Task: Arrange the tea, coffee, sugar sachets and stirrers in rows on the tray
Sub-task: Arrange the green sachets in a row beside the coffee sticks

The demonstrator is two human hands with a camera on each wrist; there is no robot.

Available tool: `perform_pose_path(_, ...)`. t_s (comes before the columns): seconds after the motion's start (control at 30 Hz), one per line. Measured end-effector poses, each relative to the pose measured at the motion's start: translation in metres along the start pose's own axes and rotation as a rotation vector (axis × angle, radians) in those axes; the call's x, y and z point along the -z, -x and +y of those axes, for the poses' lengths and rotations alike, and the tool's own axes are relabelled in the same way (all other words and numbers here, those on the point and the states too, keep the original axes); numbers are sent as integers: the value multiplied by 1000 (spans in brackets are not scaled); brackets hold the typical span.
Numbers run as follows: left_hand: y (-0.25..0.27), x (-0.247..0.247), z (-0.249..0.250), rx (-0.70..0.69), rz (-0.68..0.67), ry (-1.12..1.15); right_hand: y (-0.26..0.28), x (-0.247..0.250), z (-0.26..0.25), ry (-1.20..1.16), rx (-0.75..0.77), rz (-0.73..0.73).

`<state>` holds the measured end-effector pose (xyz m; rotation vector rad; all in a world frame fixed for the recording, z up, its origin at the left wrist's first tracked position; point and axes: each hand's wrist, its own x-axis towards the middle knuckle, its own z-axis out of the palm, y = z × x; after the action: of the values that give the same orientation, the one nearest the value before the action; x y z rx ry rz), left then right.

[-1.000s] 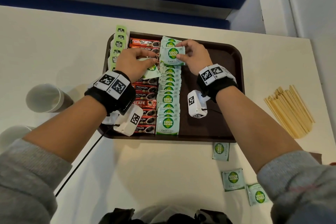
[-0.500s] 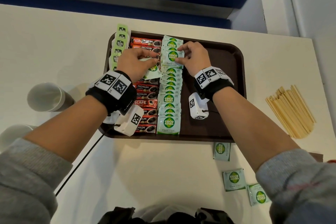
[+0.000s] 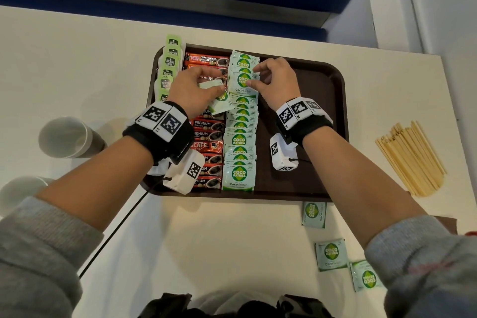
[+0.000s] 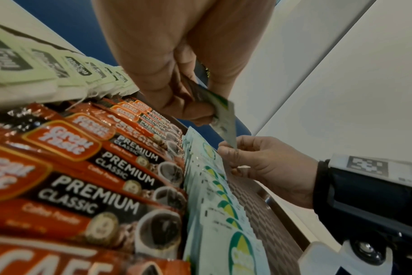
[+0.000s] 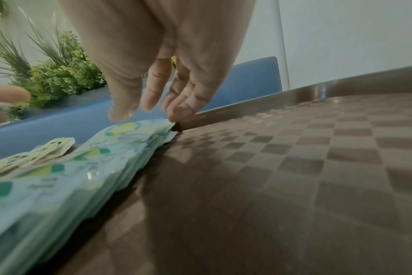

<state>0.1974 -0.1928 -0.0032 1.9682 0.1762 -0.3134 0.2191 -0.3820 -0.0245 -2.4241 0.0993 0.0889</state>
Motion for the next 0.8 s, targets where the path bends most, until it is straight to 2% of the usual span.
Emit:
perform_pose_path(0.1, 2, -3, 2, 18, -11, 46, 7, 3, -8, -76, 38, -53)
perform_pose_path(0.27, 8, -4, 7, 37, -17, 125, 12, 4, -21, -225, 33, -280)
perform_pose_path(0.33, 9, -4, 9, 42, -7, 142, 12, 6, -24, -230, 31, -327)
perform_pose_path(0.47, 10, -5, 8, 45, -6, 158, 11, 12, -25, -253, 37, -315)
perform_pose_path(0.67, 5, -8, 3, 7, 18, 19, 6, 20, -17, -203, 28, -195)
perform_pose_path(0.8, 6, -9, 5, -19, -28, -86, 5, 19, -9, -160, 3, -227)
